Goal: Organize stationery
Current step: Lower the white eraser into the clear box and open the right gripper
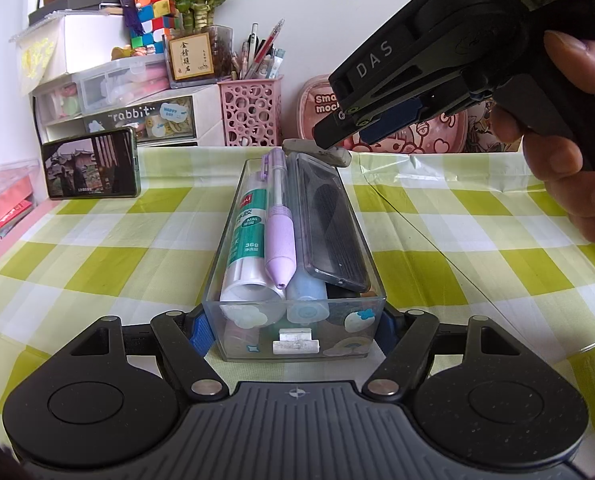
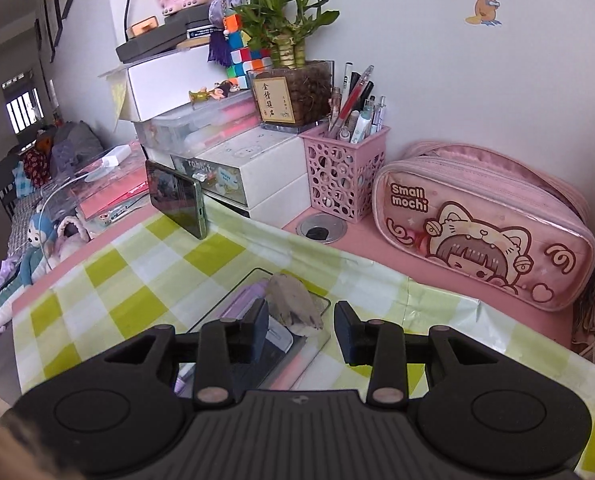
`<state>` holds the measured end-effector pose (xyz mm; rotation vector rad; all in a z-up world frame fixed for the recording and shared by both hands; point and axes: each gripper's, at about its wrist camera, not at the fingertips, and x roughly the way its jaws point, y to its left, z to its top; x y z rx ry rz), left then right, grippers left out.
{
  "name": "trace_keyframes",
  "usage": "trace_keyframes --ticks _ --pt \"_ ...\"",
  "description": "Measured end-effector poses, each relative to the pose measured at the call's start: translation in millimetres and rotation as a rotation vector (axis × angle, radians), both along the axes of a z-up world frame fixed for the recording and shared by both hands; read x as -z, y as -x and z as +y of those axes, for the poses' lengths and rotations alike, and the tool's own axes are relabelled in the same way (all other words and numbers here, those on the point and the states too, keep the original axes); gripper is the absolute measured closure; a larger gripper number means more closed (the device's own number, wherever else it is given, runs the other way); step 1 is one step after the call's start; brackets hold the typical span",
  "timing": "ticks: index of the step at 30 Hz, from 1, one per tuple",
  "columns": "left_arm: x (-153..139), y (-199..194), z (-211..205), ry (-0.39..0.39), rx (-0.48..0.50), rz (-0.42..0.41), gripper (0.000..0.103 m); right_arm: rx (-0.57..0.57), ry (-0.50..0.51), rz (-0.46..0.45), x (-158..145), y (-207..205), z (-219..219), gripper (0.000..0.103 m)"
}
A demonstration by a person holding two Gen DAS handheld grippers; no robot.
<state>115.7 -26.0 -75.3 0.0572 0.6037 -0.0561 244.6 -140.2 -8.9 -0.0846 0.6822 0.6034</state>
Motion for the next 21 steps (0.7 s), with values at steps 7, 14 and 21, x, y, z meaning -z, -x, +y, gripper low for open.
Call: trace_keyframes --ticks 7,14,21 --pt "0.0 0.0 0.0 0.000 0.000 0.000 0.030 0.041 -0.014 0.015 4.0 -8.8 -2.9 0.049" --pt "0.0 0.0 0.0 0.000 0.000 0.000 0.030 0.017 -0.011 0.006 1.0 -8.3 0.0 0.049" --pt "0.0 0.0 0.0 0.000 0.000 0.000 0.030 -0.033 0.035 -0.067 2.5 5.5 0.7 0.049"
